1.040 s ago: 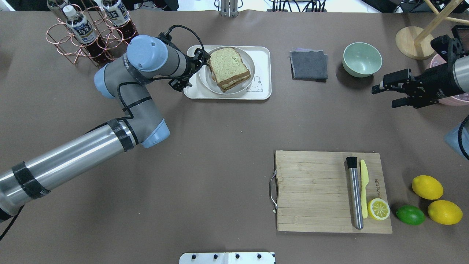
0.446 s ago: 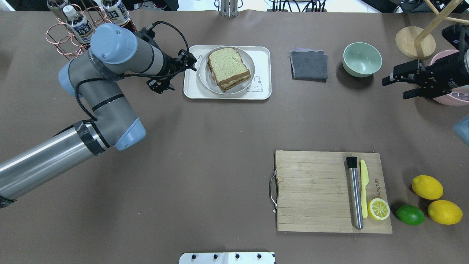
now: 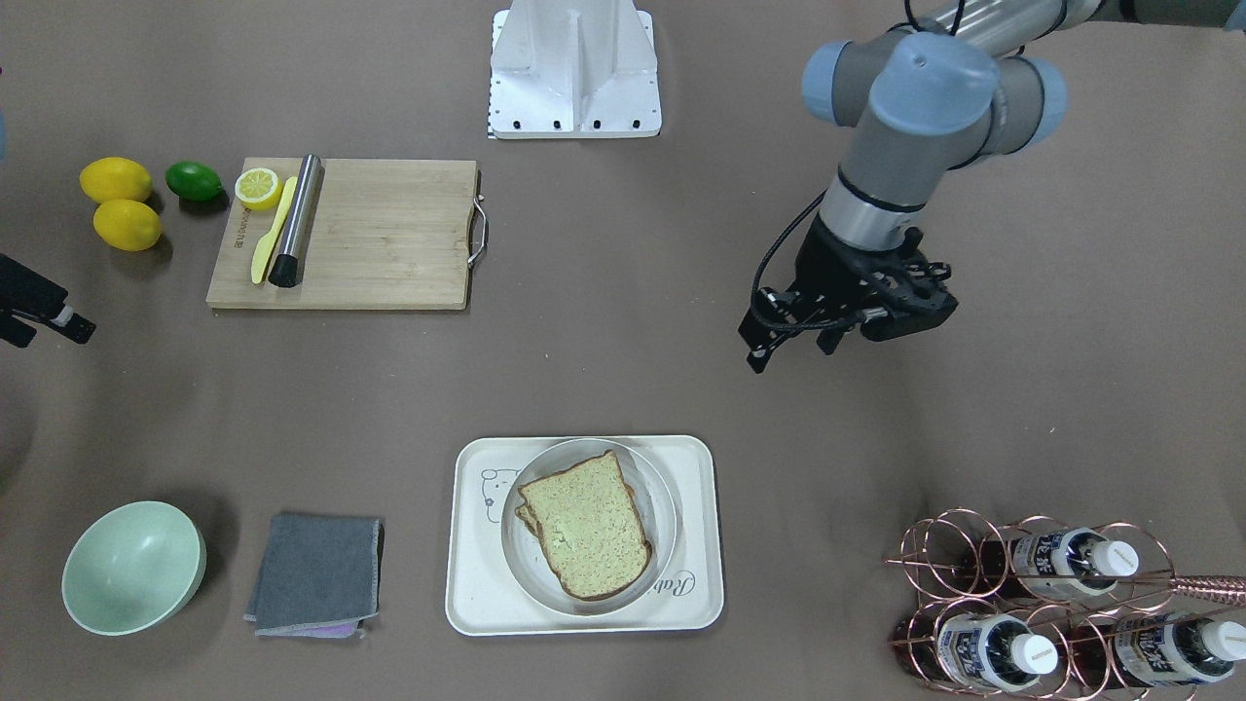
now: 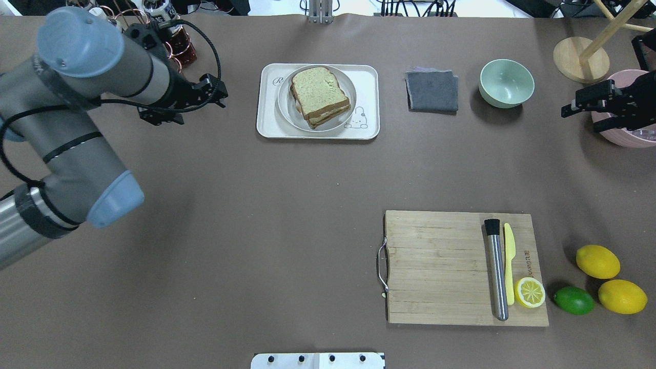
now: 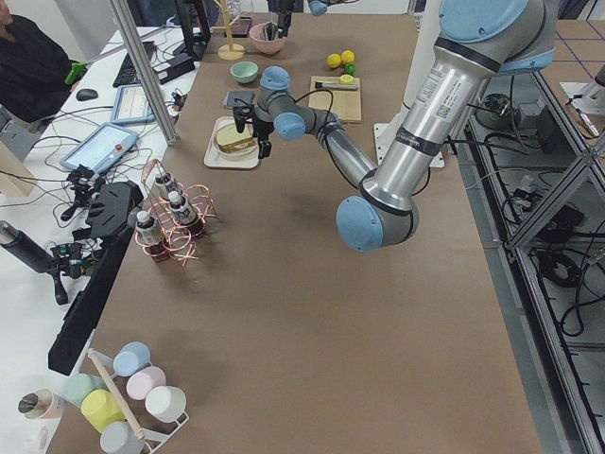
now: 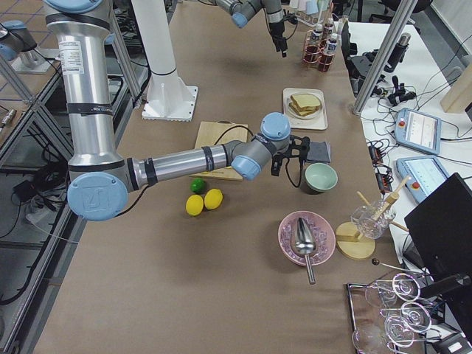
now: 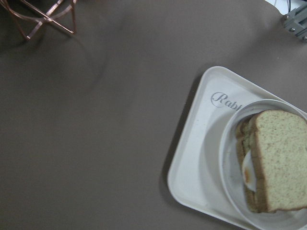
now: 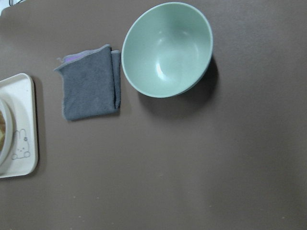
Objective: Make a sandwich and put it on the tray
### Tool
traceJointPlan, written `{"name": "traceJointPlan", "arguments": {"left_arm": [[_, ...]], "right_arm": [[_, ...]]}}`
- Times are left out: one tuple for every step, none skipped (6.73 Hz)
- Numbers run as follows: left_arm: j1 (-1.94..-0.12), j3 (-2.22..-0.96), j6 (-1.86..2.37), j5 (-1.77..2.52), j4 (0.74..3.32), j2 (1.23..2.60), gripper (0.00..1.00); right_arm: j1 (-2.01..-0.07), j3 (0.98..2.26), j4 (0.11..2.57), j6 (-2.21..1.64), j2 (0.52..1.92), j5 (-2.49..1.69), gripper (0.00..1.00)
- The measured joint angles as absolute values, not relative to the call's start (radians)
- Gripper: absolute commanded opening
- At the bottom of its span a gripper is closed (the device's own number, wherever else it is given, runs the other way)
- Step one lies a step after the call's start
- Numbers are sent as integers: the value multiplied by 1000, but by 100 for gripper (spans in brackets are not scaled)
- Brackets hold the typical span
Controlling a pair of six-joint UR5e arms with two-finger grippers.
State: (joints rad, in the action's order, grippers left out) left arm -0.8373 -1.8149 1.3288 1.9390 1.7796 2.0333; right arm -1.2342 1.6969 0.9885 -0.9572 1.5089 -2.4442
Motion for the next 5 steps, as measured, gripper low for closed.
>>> {"name": "traceJointPlan", "arguments": {"left_arm": [[-889,-1872,1226,1980,1761,1959,97],[-943,-1910,1138,2019,1758,1895,97],[-1004,-1940,1048,2053,1765,1822,97],[-1081,-1951,961,2114,1795,1744,97],[-1151,-1945,868,2177,1849,1667,97]], "right_arm": [[-1259,1699,1095,-810,1526,-2412,100],[-1274,1704,1191,-680,1546,-2363,100],[-1292,1712,1281,-557,1567,-2311,100],[-1339,1714,1376,-390,1593,-2264,100],[-1407,1711,1466,-214,1612,-2239,100]]}}
